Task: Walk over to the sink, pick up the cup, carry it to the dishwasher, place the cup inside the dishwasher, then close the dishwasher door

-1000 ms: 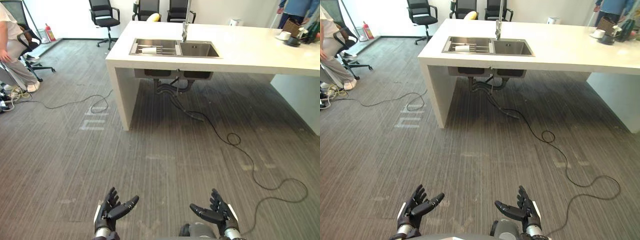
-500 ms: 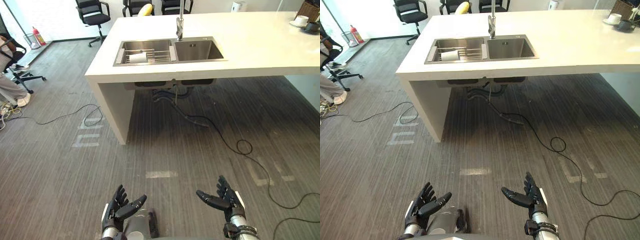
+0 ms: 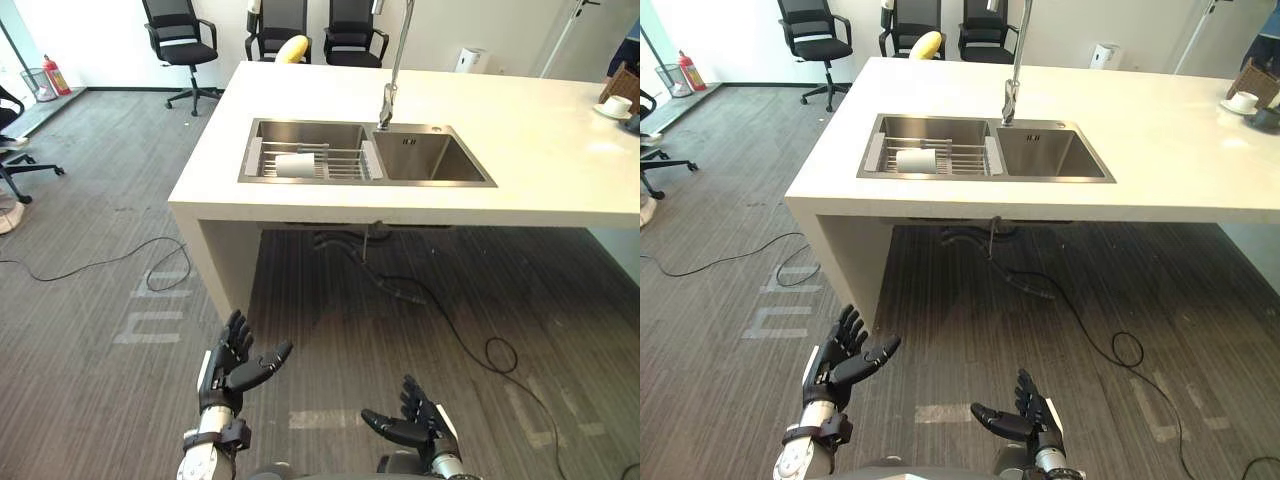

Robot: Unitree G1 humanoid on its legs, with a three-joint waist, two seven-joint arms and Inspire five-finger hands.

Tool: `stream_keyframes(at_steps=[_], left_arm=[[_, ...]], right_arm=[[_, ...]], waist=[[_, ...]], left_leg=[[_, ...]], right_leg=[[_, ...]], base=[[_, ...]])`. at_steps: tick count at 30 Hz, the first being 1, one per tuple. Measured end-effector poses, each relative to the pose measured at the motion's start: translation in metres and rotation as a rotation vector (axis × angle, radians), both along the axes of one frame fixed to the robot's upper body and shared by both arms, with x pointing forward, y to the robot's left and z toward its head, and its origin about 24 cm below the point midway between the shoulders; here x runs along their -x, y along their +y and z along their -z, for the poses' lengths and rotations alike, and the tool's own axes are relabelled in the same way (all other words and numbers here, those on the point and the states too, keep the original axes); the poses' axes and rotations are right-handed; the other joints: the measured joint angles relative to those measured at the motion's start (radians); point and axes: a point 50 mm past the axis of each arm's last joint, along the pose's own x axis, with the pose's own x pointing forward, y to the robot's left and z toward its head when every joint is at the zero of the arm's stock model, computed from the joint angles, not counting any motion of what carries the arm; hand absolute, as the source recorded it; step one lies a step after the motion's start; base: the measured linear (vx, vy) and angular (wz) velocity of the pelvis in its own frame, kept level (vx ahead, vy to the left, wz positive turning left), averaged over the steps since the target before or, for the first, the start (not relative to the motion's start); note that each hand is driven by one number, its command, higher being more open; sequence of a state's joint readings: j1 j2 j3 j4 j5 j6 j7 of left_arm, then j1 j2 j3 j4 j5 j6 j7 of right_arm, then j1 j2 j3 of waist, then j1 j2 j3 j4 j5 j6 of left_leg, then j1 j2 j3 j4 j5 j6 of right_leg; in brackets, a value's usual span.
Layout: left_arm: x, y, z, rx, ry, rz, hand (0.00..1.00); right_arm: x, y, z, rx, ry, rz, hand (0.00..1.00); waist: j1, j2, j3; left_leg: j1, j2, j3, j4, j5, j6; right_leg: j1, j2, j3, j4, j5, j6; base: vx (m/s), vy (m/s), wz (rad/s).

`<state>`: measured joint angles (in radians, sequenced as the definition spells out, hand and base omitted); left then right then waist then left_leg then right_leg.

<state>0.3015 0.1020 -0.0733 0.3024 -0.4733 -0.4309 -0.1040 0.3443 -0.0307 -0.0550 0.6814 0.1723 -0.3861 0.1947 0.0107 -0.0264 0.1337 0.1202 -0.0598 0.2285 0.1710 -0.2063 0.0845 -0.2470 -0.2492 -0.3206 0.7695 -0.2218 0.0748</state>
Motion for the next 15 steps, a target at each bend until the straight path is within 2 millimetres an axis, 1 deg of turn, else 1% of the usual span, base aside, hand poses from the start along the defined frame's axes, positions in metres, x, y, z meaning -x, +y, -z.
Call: stream_keyframes(at_steps=[1,2,3,4,5,6,7,8,9,10,11,12,13,14,15], left_arm=[[-0.006,-0.001,-0.008,0.000,-0.035,0.015,1.00],[-0.010,-0.002,-0.016,0.003,-0.072,0.020,1.00],[-0.011,-0.003,-0.020,0.006,-0.090,0.017,1.00],[-0.013,-0.003,-0.030,0.003,-0.133,0.013,1.00],[-0.015,-0.003,-0.037,0.003,-0.168,0.009,1.00],[-0.015,-0.003,-0.040,0.017,-0.178,-0.006,1.00],[-0.015,-0.004,-0.047,0.026,-0.210,-0.018,1.00],[-0.017,-0.006,-0.056,0.028,-0.253,-0.020,1.00],[-0.018,-0.007,-0.061,0.031,-0.275,-0.019,1.00],[-0.020,-0.011,-0.071,0.043,-0.324,-0.025,1.00],[-0.021,-0.014,-0.085,0.059,-0.394,-0.035,1.00],[-0.021,-0.014,-0.096,0.068,-0.456,-0.047,1.00],[-0.020,-0.014,-0.103,0.070,-0.496,-0.056,1.00],[-0.019,-0.012,-0.114,0.066,-0.567,-0.071,1.00],[-0.018,-0.011,-0.120,0.064,-0.613,-0.075,1.00]], right_arm=[[0.002,-0.002,0.000,0.004,0.002,0.006,1.00],[0.003,-0.002,0.000,0.005,0.005,0.005,1.00],[0.004,-0.002,0.000,0.004,0.006,0.003,1.00],[0.005,0.000,0.001,0.002,0.010,-0.006,1.00],[0.007,0.000,0.001,0.003,0.020,-0.019,1.00],[0.005,-0.003,0.001,0.011,0.023,-0.028,1.00],[-0.002,-0.004,0.000,0.018,0.008,-0.043,1.00],[-0.009,-0.005,-0.002,0.019,-0.001,-0.048,1.00],[-0.011,-0.004,-0.001,0.018,0.001,-0.050,1.00],[-0.012,-0.004,-0.001,0.018,0.007,-0.055,1.00],[-0.012,-0.007,-0.001,0.027,0.013,-0.062,1.00],[-0.011,-0.009,-0.001,0.033,0.022,-0.065,1.00],[-0.009,-0.011,0.000,0.038,0.029,-0.065,1.00],[-0.006,-0.013,0.002,0.043,0.046,-0.062,1.00],[0.001,-0.019,0.004,0.055,0.074,-0.047,1.00]], waist=[[-0.008,-0.001,0.000],[-0.009,-0.004,-0.002],[-0.010,-0.007,-0.004],[-0.012,-0.017,-0.010],[-0.009,-0.021,-0.021],[-0.003,-0.005,-0.025],[-0.001,0.010,-0.029],[-0.003,0.019,-0.026],[-0.002,0.020,-0.026],[-0.002,0.026,-0.022],[-0.001,0.040,-0.013],[0.001,0.049,-0.008],[0.002,0.055,-0.005],[0.006,0.063,-0.008],[0.008,0.072,-0.015]], left_leg=[[0.020,0.002,-0.027,0.008,-0.015,-0.012],[0.044,0.003,-0.045,0.014,-0.032,-0.037],[0.055,0.003,-0.055,0.014,-0.042,-0.048],[0.077,0.002,-0.078,0.018,-0.072,-0.056],[0.101,0.013,-0.099,0.029,-0.104,-0.072],[0.109,0.032,-0.105,0.036,-0.110,-0.083],[0.105,0.056,-0.105,0.064,-0.113,-0.093],[0.093,0.076,-0.107,0.110,-0.108,-0.102],[0.081,0.085,-0.107,0.150,-0.103,-0.111],[0.049,0.109,-0.112,0.260,-0.089,-0.134],[-0.014,0.146,-0.116,0.438,-0.055,-0.146],[-0.073,0.172,-0.116,0.580,0.009,-0.144],[-0.112,0.191,-0.114,0.671,0.071,-0.139],[-0.188,0.233,-0.107,0.827,0.079,-0.132],[-0.253,0.261,-0.108,0.899,0.041,-0.125]], right_leg=[[-0.012,0.014,0.003,-0.127,0.011,0.004],[-0.020,0.028,0.017,-0.235,0.046,-0.006],[-0.024,0.029,0.019,-0.267,0.068,-0.021],[-0.027,0.037,0.016,-0.304,0.130,-0.054],[-0.020,0.041,0.016,-0.281,0.163,-0.061],[-0.012,0.053,0.007,-0.274,0.147,-0.067],[0.001,0.069,-0.004,-0.268,0.110,-0.072],[0.018,0.079,-0.017,-0.267,0.084,-0.080],[0.030,0.085,-0.022,-0.272,0.073,-0.083],[0.073,0.102,-0.035,-0.300,0.060,-0.088],[0.131,0.132,-0.047,-0.346,0.054,-0.092],[0.169,0.151,-0.049,-0.376,0.050,-0.096],[0.197,0.163,-0.049,-0.396,0.047,-0.099],[0.243,0.180,-0.051,-0.431,0.036,-0.104],[0.276,0.191,-0.052,-0.457,0.024,-0.114]], base=[[0.44,-0.079,0.68],[0.45,-0.096,0.61],[0.47,-0.138,0.60],[0.50,-0.201,0.60],[0.51,-0.228,0.47],[0.51,-0.260,0.22],[0.49,-0.268,0.06],[0.46,-0.264,0.10],[0.42,-0.250,0.13],[0.40,-0.224,0.10],[0.46,-0.230,0.05],[0.36,-0.160,-0.03],[0.31,-0.105,-0.07],[0.28,-0.085,-0.07],[0.32,-0.086,-0.05]])
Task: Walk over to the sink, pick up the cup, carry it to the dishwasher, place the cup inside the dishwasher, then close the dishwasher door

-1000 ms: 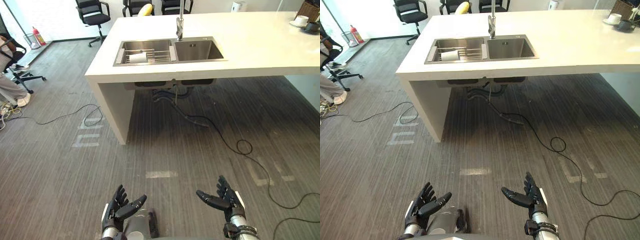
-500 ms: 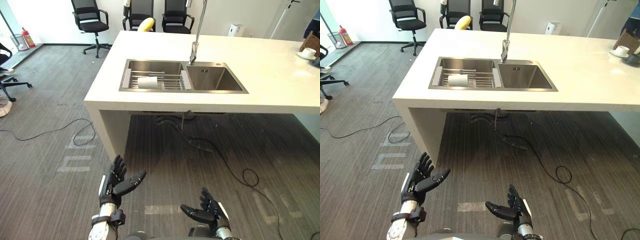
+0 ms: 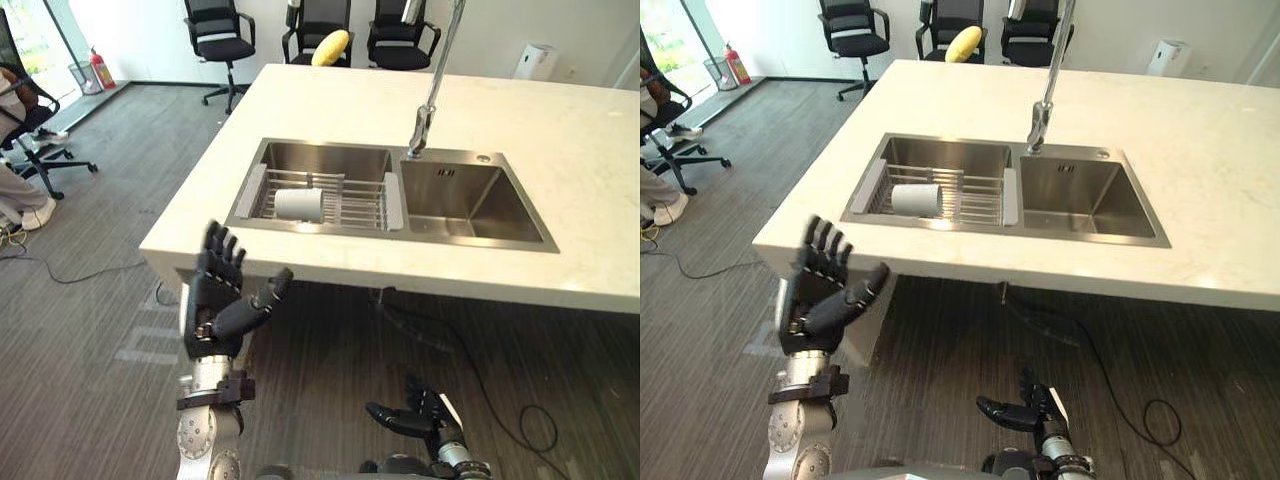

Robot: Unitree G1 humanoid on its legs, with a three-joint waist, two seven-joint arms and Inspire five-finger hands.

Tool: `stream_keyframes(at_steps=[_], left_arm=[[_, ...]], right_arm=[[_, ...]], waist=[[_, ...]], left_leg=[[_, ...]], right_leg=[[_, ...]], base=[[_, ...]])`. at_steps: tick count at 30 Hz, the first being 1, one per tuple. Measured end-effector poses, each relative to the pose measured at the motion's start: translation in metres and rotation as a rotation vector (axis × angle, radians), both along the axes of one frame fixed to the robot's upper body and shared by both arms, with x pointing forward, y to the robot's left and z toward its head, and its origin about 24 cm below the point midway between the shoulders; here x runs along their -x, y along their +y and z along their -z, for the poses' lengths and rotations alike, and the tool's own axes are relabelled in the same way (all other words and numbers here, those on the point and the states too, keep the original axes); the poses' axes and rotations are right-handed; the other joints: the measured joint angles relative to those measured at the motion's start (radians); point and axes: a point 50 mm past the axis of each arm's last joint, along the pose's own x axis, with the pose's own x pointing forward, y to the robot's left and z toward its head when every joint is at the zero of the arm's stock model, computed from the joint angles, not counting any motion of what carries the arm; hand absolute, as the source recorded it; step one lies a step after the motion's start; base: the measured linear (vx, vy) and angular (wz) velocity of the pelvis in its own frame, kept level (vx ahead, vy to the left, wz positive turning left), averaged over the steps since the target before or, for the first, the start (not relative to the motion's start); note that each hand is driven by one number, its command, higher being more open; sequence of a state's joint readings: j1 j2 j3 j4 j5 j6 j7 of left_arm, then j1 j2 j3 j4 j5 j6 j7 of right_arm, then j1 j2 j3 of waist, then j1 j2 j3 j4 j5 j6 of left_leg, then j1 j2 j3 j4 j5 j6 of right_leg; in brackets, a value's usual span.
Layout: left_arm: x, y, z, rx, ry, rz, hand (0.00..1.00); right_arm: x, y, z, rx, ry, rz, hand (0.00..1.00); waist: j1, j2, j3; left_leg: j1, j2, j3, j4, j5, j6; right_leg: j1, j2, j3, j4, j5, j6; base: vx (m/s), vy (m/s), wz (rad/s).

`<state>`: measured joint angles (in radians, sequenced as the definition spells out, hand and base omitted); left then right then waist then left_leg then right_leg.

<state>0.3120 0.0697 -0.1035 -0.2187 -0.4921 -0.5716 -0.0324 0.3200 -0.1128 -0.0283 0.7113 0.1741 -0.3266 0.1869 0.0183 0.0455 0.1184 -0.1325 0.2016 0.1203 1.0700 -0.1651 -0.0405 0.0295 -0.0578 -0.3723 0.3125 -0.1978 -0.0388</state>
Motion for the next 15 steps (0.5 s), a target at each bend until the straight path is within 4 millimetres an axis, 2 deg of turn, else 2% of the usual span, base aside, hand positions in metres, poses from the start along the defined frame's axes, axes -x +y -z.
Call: stream_keyframes(at_steps=[2,4,6,7,8,9,10,11,13,15], left_arm=[[0.001,0.001,-0.004,-0.012,-0.031,0.003,1.00],[0.001,0.001,-0.006,-0.017,-0.039,0.004,1.00],[0.001,0.000,-0.006,-0.029,-0.035,0.004,1.00],[0.000,-0.001,-0.006,-0.025,-0.033,0.005,1.00],[0.001,0.000,-0.005,-0.020,-0.019,-0.009,1.00],[0.001,0.001,-0.003,-0.016,-0.004,-0.014,1.00],[-0.002,0.001,-0.005,-0.017,-0.003,-0.014,1.00],[-0.004,0.001,-0.008,-0.017,-0.007,-0.012,1.00],[-0.004,0.000,-0.011,-0.015,-0.003,-0.005,1.00],[-0.003,-0.002,-0.014,-0.033,-0.004,-0.002,1.00]], right_arm=[[0.007,-0.008,0.004,0.016,0.037,0.015,1.00],[0.012,-0.013,0.006,0.024,0.066,0.016,1.00],[0.014,-0.016,0.006,0.030,0.075,0.014,1.00],[0.013,-0.018,0.006,0.038,0.076,0.008,1.00],[0.013,-0.017,0.008,0.038,0.090,0.002,1.00],[0.014,-0.014,0.010,0.031,0.099,-0.002,1.00],[0.015,-0.005,0.011,0.009,0.102,-0.012,1.00],[0.011,0.001,0.012,0.001,0.095,-0.027,1.00],[0.003,0.009,0.012,-0.014,0.082,-0.032,1.00],[-0.003,0.012,0.010,-0.020,0.062,-0.034,1.00]], waist=[[0.005,0.008,-0.005],[0.020,0.007,-0.005],[0.022,0.007,-0.009],[0.023,0.018,-0.016],[0.042,0.013,-0.024],[0.043,0.001,-0.036],[0.038,-0.018,-0.053],[0.041,-0.025,-0.056],[0.052,-0.032,-0.052],[0.066,-0.030,-0.053]], left_leg=[[-0.067,0.011,0.004,-0.023,-0.057,0.008],[-0.087,0.006,0.034,-0.162,-0.096,0.000],[-0.085,-0.034,0.052,-0.409,-0.094,0.003],[-0.083,-0.066,0.046,-0.599,-0.059,0.008],[-0.036,-0.105,0.060,-0.695,0.057,0.037],[-0.020,-0.121,0.072,-0.718,0.058,0.038],[-0.019,-0.146,0.077,-0.717,0.050,0.055],[-0.029,-0.152,0.084,-0.697,0.028,0.068],[-0.016,-0.150,0.109,-0.675,0.005,0.078],[0.038,-0.145,0.133,-0.692,-0.024,0.072]], right_leg=[[0.047,-0.002,0.009,-0.038,-0.006,0.008],[0.082,-0.015,0.029,-0.059,-0.016,0.025],[0.098,-0.040,0.042,-0.058,-0.036,0.056],[0.096,-0.053,0.057,-0.042,-0.058,0.087],[0.092,-0.079,0.104,-0.013,-0.084,0.110],[0.093,-0.085,0.143,-0.020,-0.085,0.107],[0.095,-0.087,0.208,-0.058,-0.080,0.109],[0.104,-0.096,0.246,-0.081,-0.070,0.119],[0.110,-0.104,0.276,-0.084,-0.050,0.133],[0.108,-0.108,0.286,-0.024,-0.044,0.136]], base=[[0.31,-0.031,-0.14],[0.26,0.073,-0.25],[0.26,0.149,-0.13],[0.33,0.224,-0.40],[0.35,0.209,-0.44],[0.33,0.158,-0.33],[0.33,0.104,0.00],[0.31,0.107,-0.01],[0.27,0.103,-0.37],[0.23,0.083,-0.51]])
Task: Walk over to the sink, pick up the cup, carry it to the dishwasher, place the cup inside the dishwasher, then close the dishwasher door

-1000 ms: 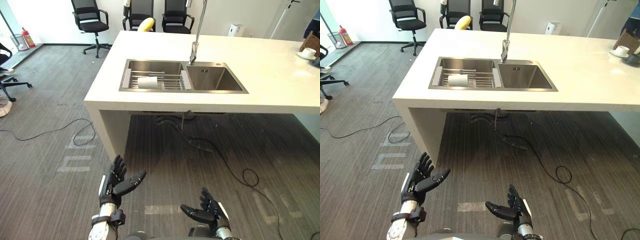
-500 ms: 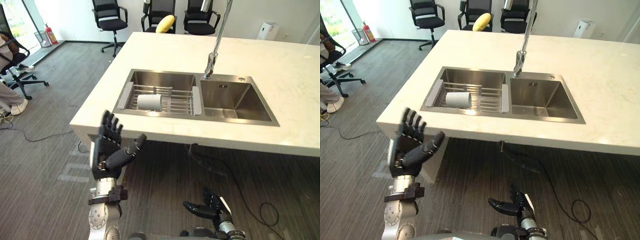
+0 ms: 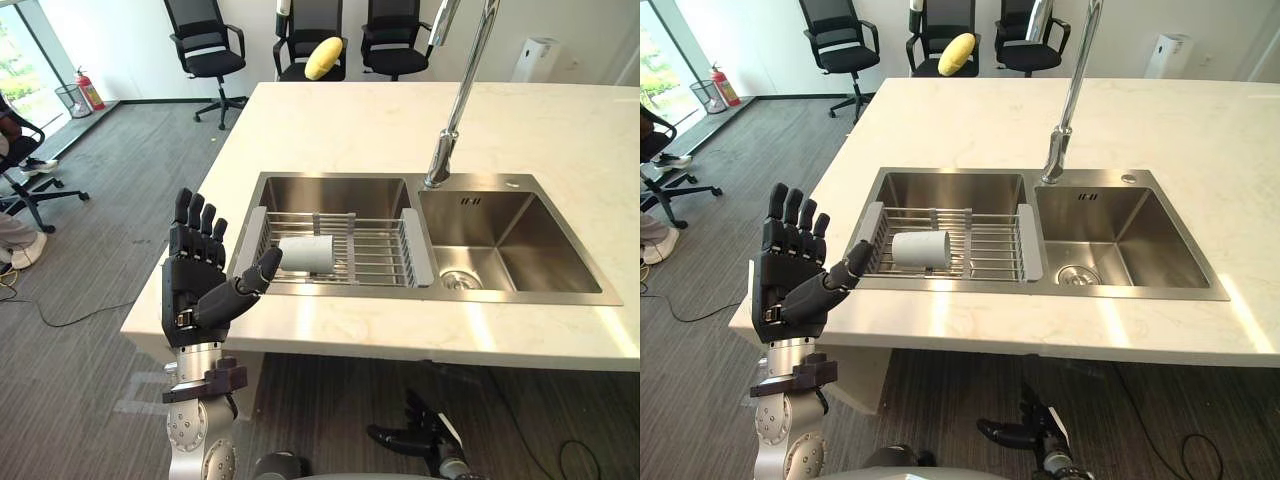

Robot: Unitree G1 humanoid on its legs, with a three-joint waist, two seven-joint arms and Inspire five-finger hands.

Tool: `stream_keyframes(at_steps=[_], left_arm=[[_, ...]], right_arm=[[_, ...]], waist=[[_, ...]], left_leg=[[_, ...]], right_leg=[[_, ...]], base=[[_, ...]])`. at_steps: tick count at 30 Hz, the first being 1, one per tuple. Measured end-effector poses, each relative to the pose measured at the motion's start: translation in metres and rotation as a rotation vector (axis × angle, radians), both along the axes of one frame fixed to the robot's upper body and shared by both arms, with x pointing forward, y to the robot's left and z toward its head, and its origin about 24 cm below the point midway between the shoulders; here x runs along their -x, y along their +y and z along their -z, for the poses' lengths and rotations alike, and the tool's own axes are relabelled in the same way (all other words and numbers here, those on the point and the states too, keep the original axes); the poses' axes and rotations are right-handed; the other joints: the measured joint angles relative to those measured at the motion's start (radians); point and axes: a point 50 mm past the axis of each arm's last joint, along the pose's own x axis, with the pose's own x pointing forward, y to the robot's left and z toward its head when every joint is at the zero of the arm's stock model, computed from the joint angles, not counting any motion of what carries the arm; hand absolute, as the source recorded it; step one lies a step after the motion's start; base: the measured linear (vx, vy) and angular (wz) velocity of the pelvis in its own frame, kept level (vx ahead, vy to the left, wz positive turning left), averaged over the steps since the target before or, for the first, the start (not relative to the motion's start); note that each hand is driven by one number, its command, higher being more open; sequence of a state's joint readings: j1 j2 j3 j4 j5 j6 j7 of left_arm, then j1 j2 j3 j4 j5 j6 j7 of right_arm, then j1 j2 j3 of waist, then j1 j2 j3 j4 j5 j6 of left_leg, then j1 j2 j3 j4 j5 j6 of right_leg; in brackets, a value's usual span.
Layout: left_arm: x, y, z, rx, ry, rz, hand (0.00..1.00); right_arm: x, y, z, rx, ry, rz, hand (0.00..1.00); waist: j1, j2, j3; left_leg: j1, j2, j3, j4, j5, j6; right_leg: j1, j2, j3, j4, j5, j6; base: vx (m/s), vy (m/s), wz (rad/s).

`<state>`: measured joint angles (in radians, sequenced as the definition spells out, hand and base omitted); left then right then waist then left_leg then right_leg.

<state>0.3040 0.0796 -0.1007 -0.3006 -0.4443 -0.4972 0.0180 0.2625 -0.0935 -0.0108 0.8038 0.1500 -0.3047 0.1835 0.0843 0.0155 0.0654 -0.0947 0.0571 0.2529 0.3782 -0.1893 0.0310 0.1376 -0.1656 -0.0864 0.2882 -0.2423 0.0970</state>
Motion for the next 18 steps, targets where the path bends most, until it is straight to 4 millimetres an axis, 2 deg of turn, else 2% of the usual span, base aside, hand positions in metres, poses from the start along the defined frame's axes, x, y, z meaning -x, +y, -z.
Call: stream_keyframes(at_steps=[2,4,5,6,7,10,11,12,13,14,16,18], left_arm=[[0.001,-0.005,-0.007,-0.046,-0.021,0.003,1.00],[0.003,-0.003,-0.016,-0.086,-0.052,0.001,1.00],[0.003,-0.002,-0.019,-0.091,-0.056,-0.010,1.00],[0.003,-0.001,-0.019,-0.091,-0.054,-0.013,1.00],[0.003,-0.001,-0.019,-0.087,-0.049,-0.021,1.00],[0.000,-0.002,-0.017,-0.089,-0.037,-0.016,1.00],[-0.004,-0.002,-0.014,-0.095,-0.016,-0.013,1.00],[-0.008,-0.002,-0.010,-0.115,0.009,-0.006,1.00],[-0.009,-0.001,-0.007,-0.129,0.026,-0.004,1.00],[-0.011,-0.006,0.001,-0.129,0.074,0.006,1.00],[-0.013,-0.010,0.007,-0.143,0.107,0.027,1.00],[-0.013,-0.015,0.008,-0.206,0.119,0.047,1.00]], right_arm=[[-0.001,0.000,-0.001,0.008,-0.005,-0.009,1.00],[-0.001,0.002,-0.001,0.001,-0.007,-0.009,1.00],[0.002,0.003,0.001,-0.002,0.002,-0.004,1.00],[0.004,0.004,0.002,-0.004,0.011,-0.005,1.00],[0.007,0.006,0.004,-0.005,0.024,-0.020,1.00],[0.010,0.007,0.003,-0.006,0.022,-0.039,1.00],[0.009,0.007,0.003,-0.006,0.015,-0.042,1.00],[0.009,0.010,0.003,-0.013,0.016,-0.045,1.00],[0.010,0.009,0.003,-0.013,0.020,-0.043,1.00],[0.010,0.007,0.003,-0.007,0.022,-0.043,1.00],[0.006,0.004,0.002,0.005,0.014,-0.048,1.00],[0.004,0.004,0.002,0.006,0.014,-0.048,1.00]], waist=[[0.006,-0.003,-0.004],[0.010,-0.028,-0.009],[0.010,-0.026,-0.008],[0.008,-0.024,-0.008],[0.002,-0.022,-0.009],[-0.019,-0.022,-0.010],[-0.029,-0.026,-0.013],[-0.032,-0.048,-0.023],[-0.034,-0.057,-0.033],[-0.030,-0.032,-0.047],[-0.027,-0.015,-0.057],[-0.026,-0.014,-0.058]], left_leg=[[0.069,0.002,0.017,-0.042,-0.022,-0.004],[0.120,-0.014,0.040,-0.062,-0.040,-0.002],[0.146,-0.012,0.043,-0.069,-0.051,0.001],[0.157,-0.011,0.042,-0.075,-0.053,0.001],[0.175,-0.004,0.035,-0.085,-0.065,0.006],[0.182,0.016,-0.011,-0.101,-0.068,-0.016],[0.180,0.021,-0.030,-0.099,-0.058,-0.040],[0.174,0.010,-0.051,-0.094,-0.060,-0.055],[0.173,0.010,-0.065,-0.090,-0.060,-0.063],[0.167,0.029,-0.081,-0.101,-0.046,-0.080],[0.164,0.049,-0.092,-0.130,-0.028,-0.093],[0.168,0.064,-0.095,-0.149,-0.014,-0.103]], right_leg=[[-0.053,-0.014,-0.016,0.180,-0.001,0.001],[-0.126,-0.067,-0.053,0.377,0.012,0.006],[-0.154,-0.090,-0.078,0.462,0.027,0.004],[-0.163,-0.100,-0.092,0.489,0.020,-0.001],[-0.183,-0.107,-0.113,0.508,-0.012,-0.015],[-0.249,-0.104,-0.137,0.459,-0.027,-0.019],[-0.267,-0.096,-0.133,0.393,-0.016,-0.014],[-0.273,-0.094,-0.131,0.283,0.063,-0.019],[-0.265,-0.094,-0.135,0.275,0.049,-0.008],[-0.239,-0.069,-0.150,0.225,0.050,-0.010],[-0.199,-0.034,-0.174,0.131,0.049,-0.010],[-0.165,-0.008,-0.186,0.062,0.049,-0.010]], base=[[0.13,0.056,-0.29],[0.13,0.050,-0.26],[0.13,0.029,-0.19],[0.12,0.007,-0.04],[0.08,-0.008,0.09],[0.10,-0.069,0.40],[0.16,-0.188,0.63],[0.15,-0.192,0.59],[0.20,-0.216,0.45],[0.17,-0.168,0.28],[0.18,-0.194,0.14],[0.12,-0.169,0.06]])
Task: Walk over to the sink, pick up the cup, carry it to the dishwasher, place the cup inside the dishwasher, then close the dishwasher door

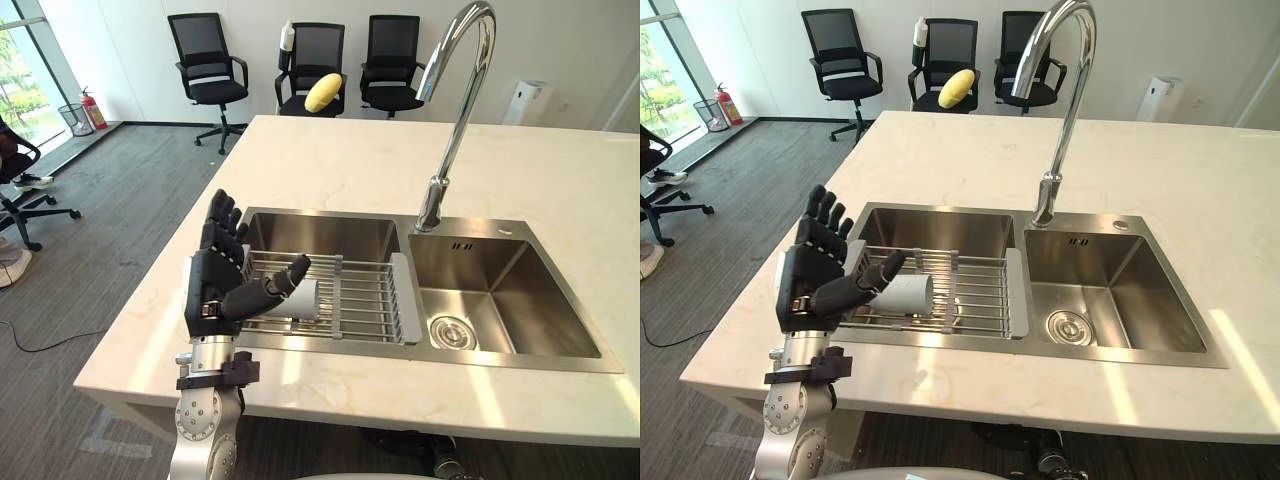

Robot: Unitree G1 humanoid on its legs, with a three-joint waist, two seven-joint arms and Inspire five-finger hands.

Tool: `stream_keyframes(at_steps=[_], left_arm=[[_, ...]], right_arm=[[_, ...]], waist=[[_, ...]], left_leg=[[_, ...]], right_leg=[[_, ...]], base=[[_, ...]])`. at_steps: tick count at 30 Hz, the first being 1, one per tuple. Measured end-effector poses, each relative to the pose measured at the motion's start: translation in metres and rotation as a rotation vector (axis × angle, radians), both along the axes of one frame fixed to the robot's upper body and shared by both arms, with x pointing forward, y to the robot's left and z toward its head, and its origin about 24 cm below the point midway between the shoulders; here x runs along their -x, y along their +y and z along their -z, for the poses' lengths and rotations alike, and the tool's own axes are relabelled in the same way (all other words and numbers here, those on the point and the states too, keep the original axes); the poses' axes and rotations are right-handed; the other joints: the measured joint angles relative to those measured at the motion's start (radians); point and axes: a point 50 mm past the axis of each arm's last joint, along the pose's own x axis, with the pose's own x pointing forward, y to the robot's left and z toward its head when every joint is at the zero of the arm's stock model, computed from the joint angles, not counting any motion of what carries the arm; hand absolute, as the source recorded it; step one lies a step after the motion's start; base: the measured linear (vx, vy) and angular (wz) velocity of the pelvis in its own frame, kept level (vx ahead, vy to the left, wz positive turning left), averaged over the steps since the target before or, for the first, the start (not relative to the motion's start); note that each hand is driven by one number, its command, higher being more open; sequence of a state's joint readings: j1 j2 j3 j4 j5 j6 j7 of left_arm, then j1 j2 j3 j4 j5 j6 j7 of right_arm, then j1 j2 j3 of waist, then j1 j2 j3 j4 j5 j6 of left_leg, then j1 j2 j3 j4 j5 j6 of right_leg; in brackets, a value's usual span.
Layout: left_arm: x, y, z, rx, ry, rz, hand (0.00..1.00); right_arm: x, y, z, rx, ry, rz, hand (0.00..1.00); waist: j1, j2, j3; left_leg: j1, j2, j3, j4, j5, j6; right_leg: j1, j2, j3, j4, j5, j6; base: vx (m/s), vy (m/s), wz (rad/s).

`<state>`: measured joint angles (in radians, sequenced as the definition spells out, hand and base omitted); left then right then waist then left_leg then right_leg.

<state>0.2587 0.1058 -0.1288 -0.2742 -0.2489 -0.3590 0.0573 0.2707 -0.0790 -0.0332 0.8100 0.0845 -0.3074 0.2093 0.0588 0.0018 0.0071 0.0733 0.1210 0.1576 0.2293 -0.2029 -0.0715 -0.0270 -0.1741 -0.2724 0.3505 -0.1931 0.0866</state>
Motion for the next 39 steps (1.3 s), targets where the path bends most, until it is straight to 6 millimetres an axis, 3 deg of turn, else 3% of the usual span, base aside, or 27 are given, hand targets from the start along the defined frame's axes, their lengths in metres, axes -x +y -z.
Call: stream_keyframes(at_steps=[16,21,31,39], left_arm=[[-0.012,-0.016,0.011,-0.354,0.103,0.122,1.00],[-0.023,-0.011,0.013,-0.464,0.123,0.097,1.00],[-0.042,0.001,-0.001,-0.571,0.077,0.062,1.00],[-0.051,0.009,0.009,-0.631,0.135,0.056,1.00]], right_arm=[[0.012,-0.004,0.005,0.001,0.076,0.006,1.00],[0.012,-0.005,0.005,-0.002,0.073,0.009,1.00],[0.012,-0.012,0.004,-0.002,0.067,0.028,1.00],[0.010,-0.015,0.002,0.001,0.065,0.014,1.00]], waist=[[-0.001,0.007,-0.012],[-0.019,0.008,-0.012],[-0.029,0.022,-0.021],[-0.041,0.030,-0.021]], left_leg=[[0.022,0.003,0.019,-0.127,0.089,-0.012],[0.023,0.000,0.041,-0.130,0.094,-0.007],[0.023,-0.009,0.056,-0.152,0.110,-0.007],[0.026,-0.014,0.063,-0.155,0.110,-0.006]], right_leg=[[-0.002,0.035,0.015,-0.093,0.057,-0.027],[-0.013,0.035,0.040,-0.092,0.080,-0.022],[-0.040,0.032,0.057,-0.074,0.088,-0.014],[-0.054,0.025,0.069,-0.044,0.076,-0.016]], base=[[-0.06,-0.015,-0.02],[-0.10,0.012,-0.14],[-0.01,0.004,-0.03],[0.00,0.002,-0.02]])
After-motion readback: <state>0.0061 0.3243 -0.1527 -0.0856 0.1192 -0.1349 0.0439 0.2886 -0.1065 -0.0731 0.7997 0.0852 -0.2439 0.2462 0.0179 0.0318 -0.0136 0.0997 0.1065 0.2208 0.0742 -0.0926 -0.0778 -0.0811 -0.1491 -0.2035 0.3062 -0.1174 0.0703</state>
